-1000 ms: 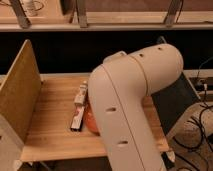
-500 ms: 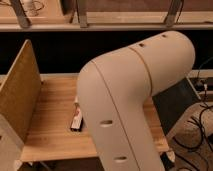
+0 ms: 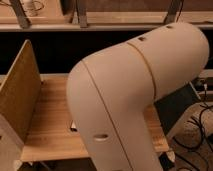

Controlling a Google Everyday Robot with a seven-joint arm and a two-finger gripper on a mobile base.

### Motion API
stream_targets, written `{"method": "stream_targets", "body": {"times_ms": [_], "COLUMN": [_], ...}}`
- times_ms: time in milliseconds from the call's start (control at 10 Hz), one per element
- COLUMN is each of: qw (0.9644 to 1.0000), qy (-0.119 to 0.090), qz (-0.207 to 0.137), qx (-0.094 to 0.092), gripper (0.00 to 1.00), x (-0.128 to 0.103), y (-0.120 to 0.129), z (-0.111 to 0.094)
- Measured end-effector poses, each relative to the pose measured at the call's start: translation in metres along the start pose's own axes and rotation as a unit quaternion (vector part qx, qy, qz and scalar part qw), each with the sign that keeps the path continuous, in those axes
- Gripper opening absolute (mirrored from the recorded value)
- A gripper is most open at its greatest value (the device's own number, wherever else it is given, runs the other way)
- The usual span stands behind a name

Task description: Place the white sponge in the ceramic cup

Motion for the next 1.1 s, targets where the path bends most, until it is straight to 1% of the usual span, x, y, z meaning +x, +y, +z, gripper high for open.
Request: {"method": "stream_targets", "body": {"times_ms": [100,300,500,700,800,900,1000,1100], "qw": [1.0,0.9997,0.9984,0.9969,0.9963,0.9949,0.9928,0.992], "qy": [0.001,0.007,0.015,0.027,0.034,0.049,0.067,0.072], "qz": [0.0,0.017,0.045,0.054,0.053,0.049,0.047,0.045], "qx": [0.0,0.014,0.032,0.05,0.058,0.072,0.088,0.093], "gripper": [0.0,0.0,0.0,0.0,0.0,0.0,0.0,0.0], "x": [0.0,0.008,0.018,0.026,0.03,0.039,0.05,0.053], "y": [0.0,-0.01,-0.022,-0.03,-0.032,-0.038,-0.045,-0.047], "z": [0.0,-0.004,-0.014,-0.028,-0.033,-0.04,-0.045,-0.047]}}
